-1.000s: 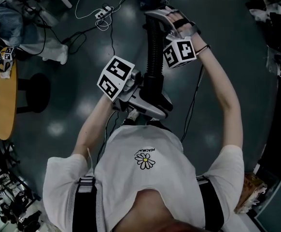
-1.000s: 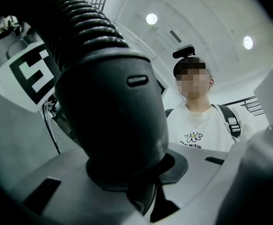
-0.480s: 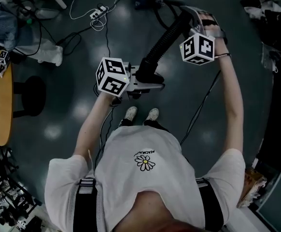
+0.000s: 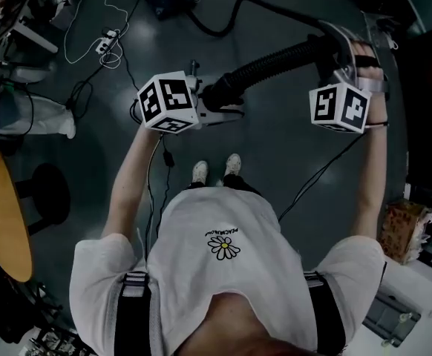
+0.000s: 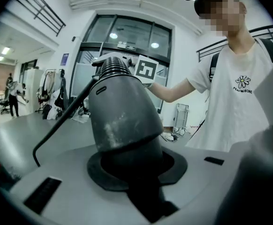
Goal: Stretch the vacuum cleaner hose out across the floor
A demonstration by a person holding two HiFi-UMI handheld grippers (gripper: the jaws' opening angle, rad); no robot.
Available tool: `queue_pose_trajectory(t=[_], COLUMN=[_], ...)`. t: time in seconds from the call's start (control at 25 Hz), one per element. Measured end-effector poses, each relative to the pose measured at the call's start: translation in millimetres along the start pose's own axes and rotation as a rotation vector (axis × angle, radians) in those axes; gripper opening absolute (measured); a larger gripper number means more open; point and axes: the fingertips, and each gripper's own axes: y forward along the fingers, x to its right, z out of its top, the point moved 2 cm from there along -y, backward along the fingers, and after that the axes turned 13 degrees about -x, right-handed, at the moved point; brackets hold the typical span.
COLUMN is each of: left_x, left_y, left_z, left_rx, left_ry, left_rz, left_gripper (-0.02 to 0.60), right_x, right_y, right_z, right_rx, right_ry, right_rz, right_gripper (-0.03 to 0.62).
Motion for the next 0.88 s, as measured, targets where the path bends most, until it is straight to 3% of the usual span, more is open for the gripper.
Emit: queue_pose_trajectory(t=[0.16, 0.36, 0.68, 0.88], left_x=[16.9, 51.0, 77.0, 96.5], left_y=[4.5, 29.2, 35.5, 45.7], left_z=[3.9, 5.2, -4.1, -10.6], left_rx=[0.009, 0.000, 0.035, 0.031], left_ry=[0.082, 0.066, 0.083, 0.099], left_rz=[-0.095, -0.191, -0.158, -0.079], left_gripper=[0.098, 0.098, 0.098, 0.098], right_x=[-20.6, -52.4, -97.8, -100.8], right_y=[-45.4, -112.8, -195.9, -225.6], right_z=[-26.3, -59.5, -60.7, -56.7], right_rx=[-0.113, -0.225, -0.296, -0.267], right_ry=[0.075, 0.126, 0.198, 0.169], right_rz=[0.045, 0.101, 0.249, 0.242], right_gripper=[0.166, 0.166, 0.167, 0.167])
